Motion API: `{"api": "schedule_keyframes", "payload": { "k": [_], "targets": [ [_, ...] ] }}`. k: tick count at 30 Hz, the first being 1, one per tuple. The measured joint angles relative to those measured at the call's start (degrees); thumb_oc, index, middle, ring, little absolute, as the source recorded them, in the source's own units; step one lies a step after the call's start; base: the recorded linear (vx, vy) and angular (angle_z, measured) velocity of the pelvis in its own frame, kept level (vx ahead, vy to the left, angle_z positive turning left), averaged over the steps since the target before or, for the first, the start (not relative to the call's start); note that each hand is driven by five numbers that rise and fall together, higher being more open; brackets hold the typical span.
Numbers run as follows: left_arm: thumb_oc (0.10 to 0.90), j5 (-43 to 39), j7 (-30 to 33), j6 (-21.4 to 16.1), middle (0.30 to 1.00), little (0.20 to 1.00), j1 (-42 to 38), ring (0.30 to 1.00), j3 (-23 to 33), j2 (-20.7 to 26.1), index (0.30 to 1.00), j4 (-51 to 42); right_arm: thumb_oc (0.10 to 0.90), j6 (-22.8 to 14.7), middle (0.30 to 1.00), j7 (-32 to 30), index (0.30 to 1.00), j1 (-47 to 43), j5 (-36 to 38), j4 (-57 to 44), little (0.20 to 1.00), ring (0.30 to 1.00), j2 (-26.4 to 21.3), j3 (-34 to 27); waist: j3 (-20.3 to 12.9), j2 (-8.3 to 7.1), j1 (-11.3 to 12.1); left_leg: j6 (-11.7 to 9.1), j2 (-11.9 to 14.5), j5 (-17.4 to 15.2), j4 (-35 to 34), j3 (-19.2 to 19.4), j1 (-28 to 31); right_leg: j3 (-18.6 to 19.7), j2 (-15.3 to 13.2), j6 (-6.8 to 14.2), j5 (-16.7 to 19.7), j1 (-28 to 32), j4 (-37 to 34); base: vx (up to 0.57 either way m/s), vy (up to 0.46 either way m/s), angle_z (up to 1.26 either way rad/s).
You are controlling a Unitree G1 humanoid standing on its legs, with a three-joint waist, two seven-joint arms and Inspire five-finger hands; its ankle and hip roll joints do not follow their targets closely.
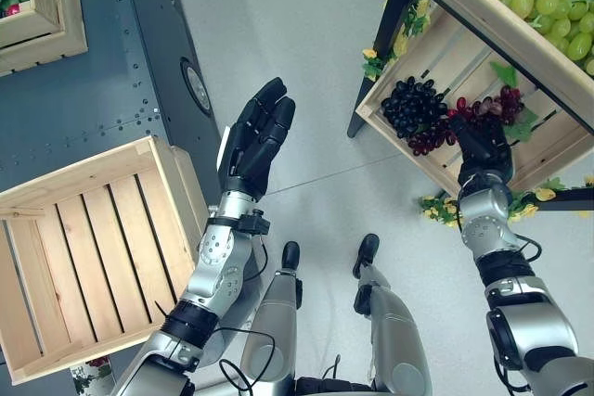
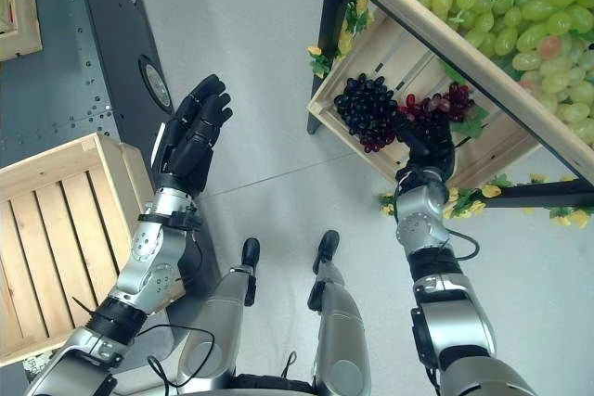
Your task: Pick up the fruits from the basket on one side to the basket on the other side
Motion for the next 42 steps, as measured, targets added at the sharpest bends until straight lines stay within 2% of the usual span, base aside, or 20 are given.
{"api": "schedule_keyframes", "payload": {
  "k": [9, 11, 17, 19, 22, 25, 27, 29, 32, 35, 38, 39, 40, 42],
  "targets": [
    [0.8, -1.86, -0.06, 0.18, 0.9, 0.9, 0.42, 0.9, -0.44, 0.67, 0.9, -0.01, 0.8, -0.47, 0.9, -4.56, 0.9, -0.99, -4.67, -1.35, 0.9, 0.9, -2.25, -0.87, 0.0, -0.14, 0.0, 0.14, -0.02, -0.09, 0.24, -0.03, 0.34, -0.02, 0.08, 0.23, 0.5, 1.06, -1.09, 0.0, 0.0, 0.0],
    [0.8, -1.9, -0.12, 0.61, 0.9, 0.9, 1.14, 0.9, -0.57, 0.67, 0.9, 0.0, 0.8, 0.25, 0.9, -4.74, 0.9, -0.84, -6.92, -1.48, 0.9, 0.9, -2.43, -0.86, 0.02, -0.18, -0.18, 0.25, -0.05, -0.18, 0.11, 0.02, 1.29, 0.03, 0.08, 0.22, 0.57, 1.9, -1.21, 0.02, 0.037, -0.01],
    [0.8, -1.99, -0.2, 0.62, 0.9, 0.9, 1.97, 0.9, -0.53, 0.67, 0.9, -0.02, 0.8, 3.92, 0.9, -3.19, 0.9, 2.72, -7.01, -6.02, 0.9, 0.9, -2.82, -0.65, 0.03, -0.24, 0.08, 0.36, -0.28, -0.21, -1.77, 0.11, 6.07, -0.01, -0.02, 0.41, 0.67, 6.61, -2.88, 0.05, 0.068, 0.01],
    [0.8, -2.03, -0.17, 0.72, 0.9, 0.9, 2.78, 0.9, -0.24, 0.64, 0.9, -0.03, 0.8, 5.03, 0.9, -0.46, 0.9, 5.11, -7.34, -8.34, 0.9, 0.9, -2.18, -0.43, -0.01, -0.42, 0.07, 0.55, -0.41, -0.3, -2.91, 0.1, 8.42, -0.05, -0.01, 0.61, 0.77, 9.05, -4.11, 0.08, 0.123, 0.0],
    [0.8, -2.2, 0.0, 3.0, 0.9, 0.9, 4.71, 0.9, 1.39, 0.03, 0.9, -0.27, 0.8, 7.42, 0.9, 6.71, 0.9, 10.36, -10.56, -13.56, 0.9, 0.9, -0.97, 1.9, -0.07, -0.58, -0.05, 0.71, -0.81, -0.18, -5.06, 0.07, 12.34, -0.04, -0.18, 1.11, 0.58, 12.94, -6.39, 0.09, 0.129, -0.02],
    [0.8, -2.3, 0.09, 6.9, 0.9, 0.9, 7.23, 0.9, 3.64, -0.11, 0.9, -1.35, 0.8, 10.19, 0.9, 15.71, 0.9, 15.96, -13.71, -20.06, 0.9, 0.9, 1.57, 6.0, -0.26, -1.47, -0.05, 0.82, -1.41, 1.1, -8.89, -0.06, 15.2, -0.38, -0.58, 1.31, 0.7, 14.97, -8.07, 0.12, 0.173, 0.06],
    [0.8, -2.3, -0.08, 8.44, 0.9, 0.9, 9.07, 0.9, 4.08, -0.14, 0.9, -1.65, 0.8, 11.38, 0.9, 19.04, 0.9, 18.7, -14.88, -22.15, 0.9, 0.9, 3.6, 7.03, -0.3, -1.66, 0.08, 0.74, -1.52, 1.61, -10.86, -0.26, 17.16, -0.51, -0.65, 1.55, 0.53, 16.23, -8.1, 0.08, 0.164, 0.1],
    [0.8, -1.88, -0.56, 10.4, 0.9, 0.9, 11.91, 0.9, 4.94, -0.61, 0.9, -1.69, 0.8, 13.04, 0.9, 25.73, 0.9, 21.98, -15.86, -24.27, 0.9, 0.9, 4.6, 8.95, -0.35, -1.69, 0.38, 0.9, -1.86, 2.12, -13.12, -0.72, 19.51, -0.71, -0.96, 1.77, 0.1, 17.93, -8.26, 0.11, 0.239, 0.1],
    [0.8, -1.69, -0.96, 12.39, 0.9, 0.9, 13.61, 0.9, 6.54, -0.84, 0.9, -1.66, 0.8, 13.76, 0.9, 30.66, 0.9, 23.71, -19.55, -25.2, 0.9, 0.9, 5.17, 9.45, -0.46, -1.81, 0.66, 1.31, -2.38, 2.51, -14.68, -1.49, 21.39, -1.67, -1.48, 1.81, 0.14, 19.44, -8.81, 0.1, 0.218, 0.15],
    [0.8, -1.69, -1.39, 14.19, 0.9, 0.9, 16.21, 0.9, 8.07, -1.14, 0.9, -1.65, 0.8, 13.81, 0.9, 33.22, 0.9, 26.53, -20.72, -26.38, 0.9, 0.9, 5.16, 10.5, -1.91, -1.71, 0.69, 1.82, -2.38, 2.55, -16.19, -2.32, 22.57, -2.05, -1.69, 1.79, 0.15, 20.49, -7.84, 0.06, 0.109, 0.2],
    [0.8, -1.69, -2.91, 15.38, 0.9, 0.9, 17.34, 0.9, 7.93, -1.39, 0.9, -1.37, 0.8, 13.74, 0.9, 33.99, 0.9, 28.75, -20.62, -26.35, 0.9, 0.9, 5.24, 10.88, -2.99, -0.51, -0.14, 2.51, -1.61, 2.81, -16.13, -4.92, 23.5, -1.91, -2.13, 2.0, -0.3, 18.58, 0.33, 0.11, -0.022, 0.42],
    [0.8, -1.85, -3.73, 16.37, 0.9, 0.9, 17.58, 0.9, 7.85, -1.54, 0.9, -1.18, 0.8, 13.7, 0.9, 34.0, 0.9, 30.25, -20.57, -26.36, 0.9, 0.9, 5.38, 11.51, -4.02, -0.43, -0.23, 2.87, -1.41, 3.13, -16.3, -6.28, 24.56, -1.79, -2.79, 2.78, -1.25, 16.75, 5.37, 0.12, -0.17, 0.45],
    [0.8, -1.89, -4.12, 16.95, 0.9, 0.9, 18.52, 0.9, 7.81, -1.54, 0.9, -1.17, 0.8, 13.69, 0.9, 34.0, 0.9, 32.05, -20.6, -26.32, 0.9, 0.9, 5.6, 12.94, -6.14, -0.96, 0.13, 3.13, -1.81, 3.32, -16.72, -7.02, 24.54, -1.48, -3.81, 3.48, -2.78, 15.08, 8.12, 0.12, -0.182, 0.42],
    [0.8, -1.97, -4.4, 17.21, 0.9, 0.9, 20.29, 0.9, 7.93, -1.56, 0.9, -0.14, 0.8, 13.56, 0.9, 34.26, 0.9, 34.97, -20.77, -26.18, 0.9, 0.9, 7.01, 15.18, -9.67, -1.14, -0.18, 3.33, -2.33, 4.0, -18.16, -9.37, 24.58, 2.74, -3.03, 3.93, -3.9, 15.12, 6.14, 0.07, -0.152, 0.53]
  ]
}}
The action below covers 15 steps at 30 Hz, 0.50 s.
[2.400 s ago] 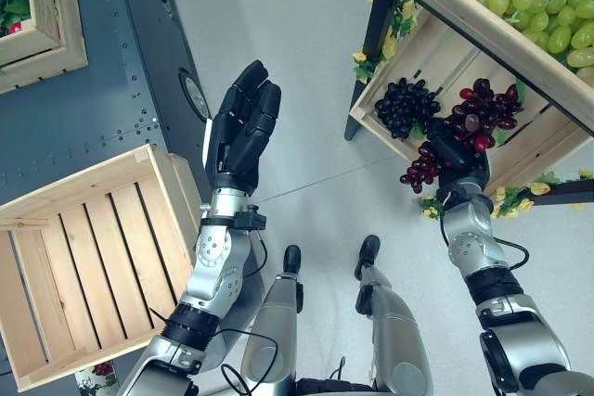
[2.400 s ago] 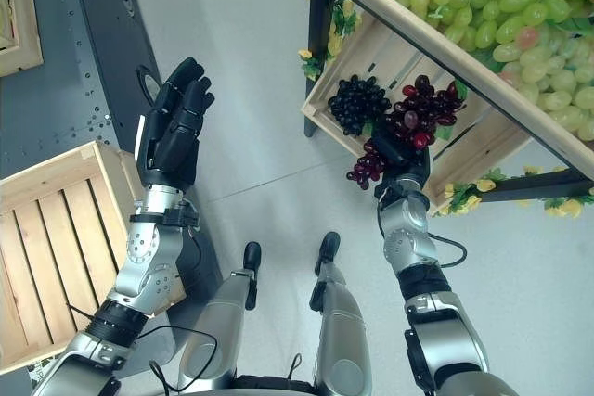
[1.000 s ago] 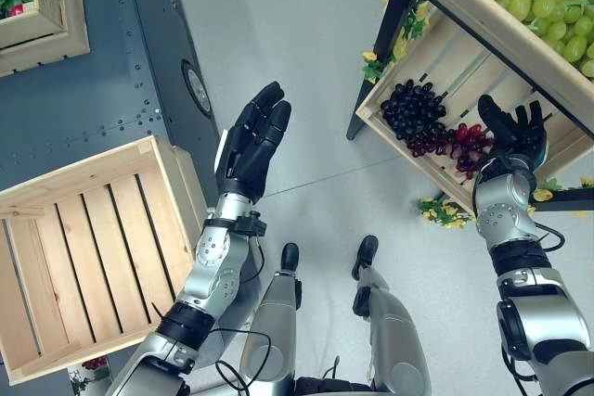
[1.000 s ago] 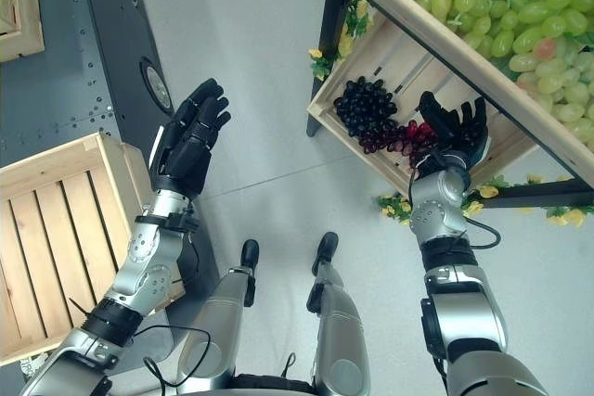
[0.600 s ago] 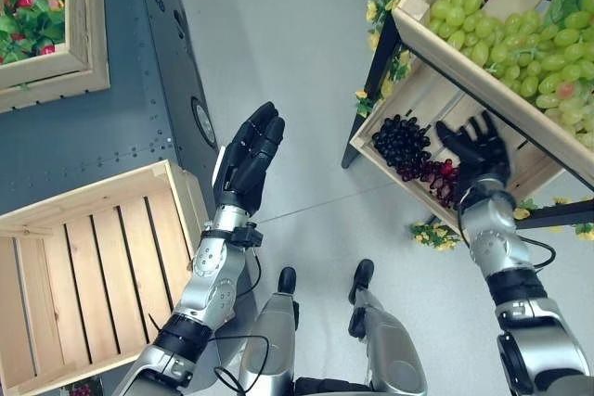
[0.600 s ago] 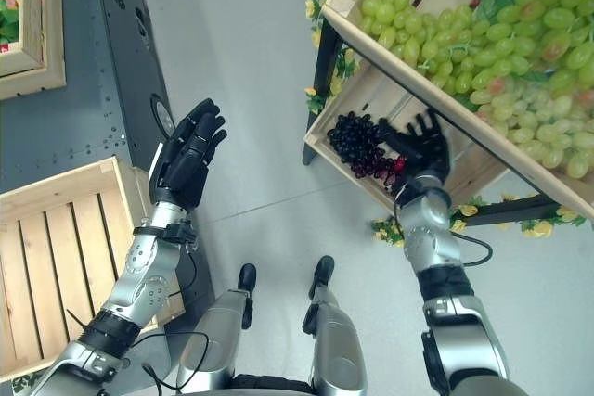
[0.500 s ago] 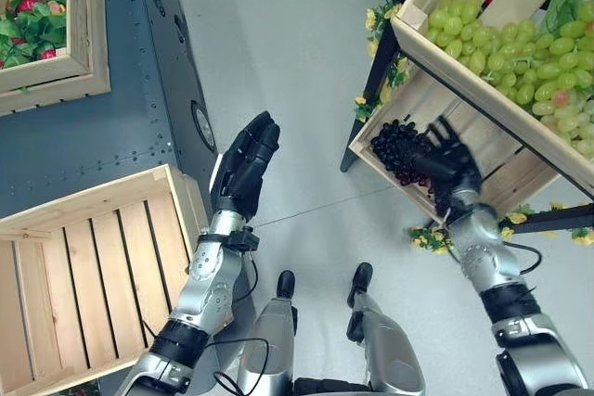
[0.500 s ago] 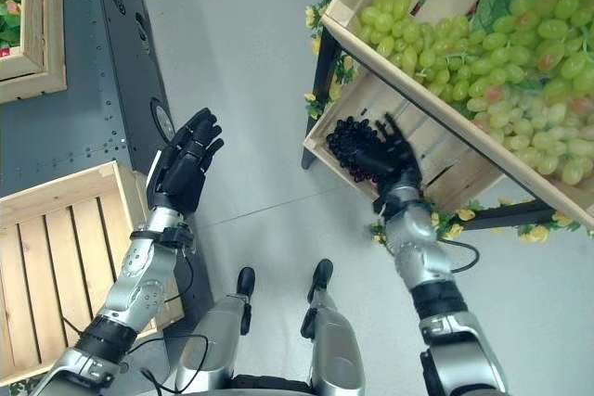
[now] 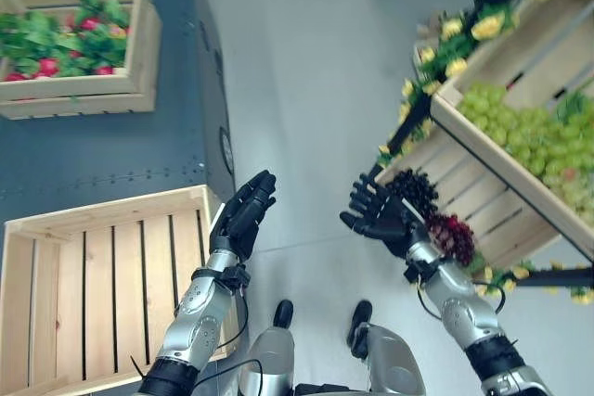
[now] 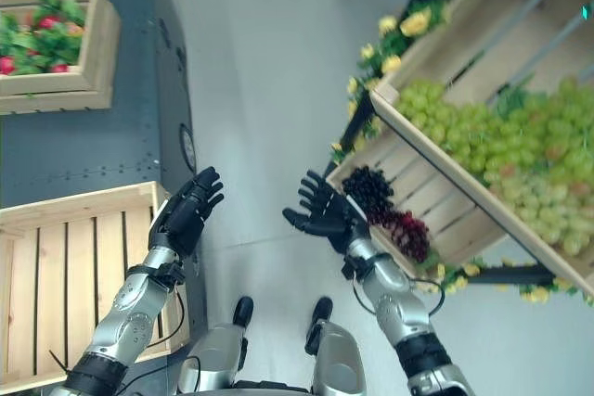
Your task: Pick up the fruits from the basket on one side to the basket on the other side
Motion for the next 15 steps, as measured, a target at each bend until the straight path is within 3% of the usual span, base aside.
{"api": "schedule_keyframes", "payload": {
  "k": [2, 3, 4, 5, 6, 8, 9, 12, 13, 15],
  "targets": [
    [0.8, -0.65, 0.0, 0.92, 0.9, 0.9, 0.34, 0.9, -0.19, -0.36, 0.9, 1.41, 0.8, -0.12, 0.9, 0.74, 0.9, 1.85, -2.15, 1.19, 0.9, 0.9, 1.55, 1.42, -2.1, -0.19, -0.33, -0.08, -0.85, 1.03, -1.66, -1.98, 0.81, 2.63, 0.4, 0.59, 0.56, 2.36, -6.05, 0.09, -0.307, 0.76],
    [0.8, -1.72, -0.41, 1.02, 0.9, 0.9, 0.27, 0.9, -0.28, -0.85, 0.9, 3.25, 0.8, -0.29, 0.9, 1.59, 0.9, 1.71, -3.83, 3.42, 0.9, 0.9, 1.95, 2.66, -2.51, 0.23, -0.62, -0.41, -1.18, 1.26, -2.48, -4.61, 1.73, 7.26, 1.45, 0.61, 0.63, 4.08, -11.13, 0.1, -0.462, 1.12],
    [0.8, -2.64, -0.55, 1.42, 0.9, 0.9, 0.03, 0.9, -0.42, -1.67, 0.9, 5.72, 0.8, -0.28, 0.9, 2.36, 0.9, 2.1, -4.22, 5.38, 0.9, 0.9, 2.14, 2.94, -3.31, 1.1, -2.62, -1.02, -1.22, 1.63, -2.88, -7.65, 1.46, 11.14, 2.54, 1.05, 1.09, 6.19, -15.62, 0.06, -0.343, 1.24],
    [0.8, -3.42, -0.65, 1.86, 0.9, 0.9, 0.24, 0.9, -0.41, -1.98, 0.9, 6.57, 0.8, -0.27, 0.9, 2.35, 0.9, 3.03, -4.52, 5.65, 0.9, 0.9, 2.19, 2.87, -3.65, 1.12, -3.5, -1.43, -1.56, 1.88, -3.02, -8.63, 1.4, 11.44, 2.63, 1.57, 1.53, 7.56, -17.39, 0.06, -0.343, 1.37],
    [0.8, -4.23, -0.89, 2.46, 0.9, 0.9, 1.29, 0.9, -0.36, -2.13, 0.9, 6.74, 0.8, -0.26, 0.9, 2.36, 0.9, 4.68, -5.51, 5.71, 0.9, 0.9, 2.31, 2.85, -4.54, -0.04, -3.91, -2.04, -2.47, 1.93, -3.47, -9.16, 1.64, 11.25, 1.97, 1.87, 1.19, 8.65, -17.88, 0.05, -0.276, 1.04],
    [0.8, -5.58, -1.87, 3.5, 0.9, 0.9, 4.9, 0.9, -0.67, -4.66, 0.9, 7.5, 0.8, -0.04, 0.9, 2.33, 0.9, 6.65, -6.54, 6.51, 0.9, 0.9, 0.51, 2.83, -6.54, 2.54, -3.7, -3.72, 0.82, 2.34, -4.89, -6.18, 1.38, 9.34, 3.74, 1.04, 0.02, 9.29, -18.29, 0.04, -0.319, 0.63],
    [0.8, -5.64, -2.72, 4.14, 0.9, 0.9, 6.32, 0.9, -1.24, -5.29, 0.9, 7.5, 0.8, -0.04, 0.9, 2.33, 0.9, 7.34, -6.83, 6.74, 0.9, 0.9, -0.21, 2.63, -6.89, 3.13, -3.82, -4.35, 1.82, 2.74, -5.44, -4.44, 1.47, 8.38, 4.63, 0.35, -0.17, 9.44, -18.3, -0.01, -0.208, 0.34],
    [0.8, -5.24, -7.04, 6.11, 0.9, 0.9, 6.94, 0.9, -4.05, -6.07, 0.9, 9.82, 0.8, -0.07, 0.9, 2.0, 0.9, 7.98, -11.01, 9.59, 0.9, 0.9, -2.14, 2.04, -7.19, 3.24, -4.7, -5.52, 3.95, 3.89, -5.64, 0.2, 0.0, 5.16, 6.05, -0.97, -0.72, 9.97, -18.3, -0.08, -0.089, 0.55],
    [0.8, -3.11, -9.59, 7.17, 0.9, 0.9, 5.36, 0.9, -6.04, -6.06, 0.9, 12.34, 0.8, -0.07, 0.9, 1.19, 0.9, 8.26, -11.05, 11.6, 0.9, 0.9, -2.59, 1.91, -7.39, 3.25, -5.68, -5.15, 4.5, 4.21, -5.7, 2.39, -1.36, 2.47, 5.97, -1.55, -1.1, 9.99, -18.3, -0.06, 0.024, 0.84],
    [0.8, 1.31, -12.36, 8.58, 0.9, 0.9, 3.26, 0.9, -9.2, -5.99, 0.9, 15.59, 0.8, -0.07, 0.9, 0.54, 0.9, 7.86, -12.34, 16.88, 0.9, 0.9, -2.64, 1.47, -8.22, 3.17, -5.96, -5.18, 5.3, 4.52, -6.05, 4.37, -2.1, 1.04, 5.98, -1.51, -1.55, 9.37, -18.3, -0.02, 0.095, 0.51]
  ]
}}
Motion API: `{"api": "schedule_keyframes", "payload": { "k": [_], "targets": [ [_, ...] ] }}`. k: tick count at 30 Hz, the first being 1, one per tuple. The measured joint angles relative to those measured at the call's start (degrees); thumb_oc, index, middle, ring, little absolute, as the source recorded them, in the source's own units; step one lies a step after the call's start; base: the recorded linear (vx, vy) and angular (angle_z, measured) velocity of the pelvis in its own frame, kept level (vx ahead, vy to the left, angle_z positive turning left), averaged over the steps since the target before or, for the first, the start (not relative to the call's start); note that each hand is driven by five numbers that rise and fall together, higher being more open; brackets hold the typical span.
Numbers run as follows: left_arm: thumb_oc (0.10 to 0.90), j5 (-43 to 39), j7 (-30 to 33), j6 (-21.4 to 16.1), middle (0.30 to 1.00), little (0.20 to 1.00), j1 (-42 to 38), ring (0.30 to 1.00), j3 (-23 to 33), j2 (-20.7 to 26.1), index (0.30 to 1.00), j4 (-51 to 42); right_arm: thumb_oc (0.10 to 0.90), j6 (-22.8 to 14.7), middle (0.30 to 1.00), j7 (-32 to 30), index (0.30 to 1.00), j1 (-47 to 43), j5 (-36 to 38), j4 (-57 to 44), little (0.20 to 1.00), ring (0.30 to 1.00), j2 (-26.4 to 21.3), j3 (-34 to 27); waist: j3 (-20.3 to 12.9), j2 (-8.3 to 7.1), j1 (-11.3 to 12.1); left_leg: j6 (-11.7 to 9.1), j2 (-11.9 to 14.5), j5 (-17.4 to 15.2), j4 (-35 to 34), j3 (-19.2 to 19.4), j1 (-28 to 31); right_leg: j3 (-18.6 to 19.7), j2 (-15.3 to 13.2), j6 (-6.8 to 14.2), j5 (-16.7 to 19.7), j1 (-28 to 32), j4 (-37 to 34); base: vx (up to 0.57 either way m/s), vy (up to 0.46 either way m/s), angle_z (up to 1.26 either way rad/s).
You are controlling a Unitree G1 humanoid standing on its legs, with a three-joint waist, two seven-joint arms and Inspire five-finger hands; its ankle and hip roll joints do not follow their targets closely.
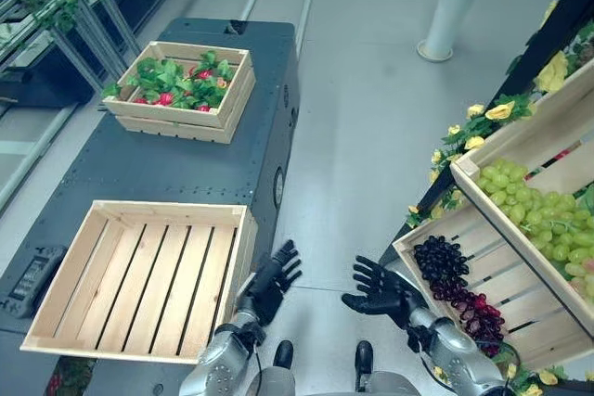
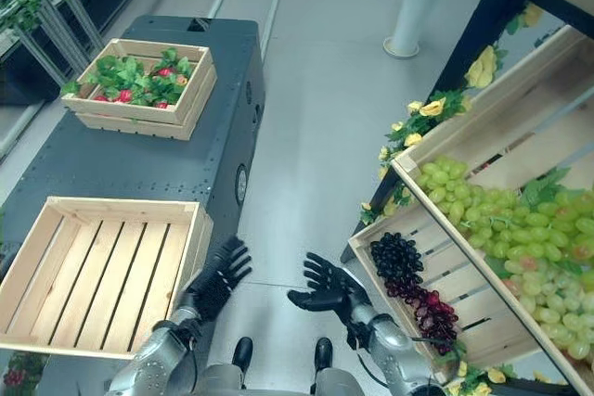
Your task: Pick up the fruits from the basket on one side to the basket on the other side
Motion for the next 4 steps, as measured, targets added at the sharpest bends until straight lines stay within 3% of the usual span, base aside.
{"api": "schedule_keyframes", "payload": {
  "k": [4],
  "targets": [
    [0.8, 11.47, -4.29, 0.91, 0.9, 0.9, -2.03, 0.9, -3.77, 0.31, 0.9, 8.05, 0.8, 0.53, 0.9, -0.14, 0.9, -1.22, -3.11, 9.92, 0.9, 0.9, 0.95, 0.68, -1.53, 0.61, -0.27, 0.46, -0.85, 1.25, -1.66, 0.92, 1.27, 0.48, -1.0, 0.6, -0.02, 0.19, -0.05, 0.04, 0.106, -0.05]
  ]
}}
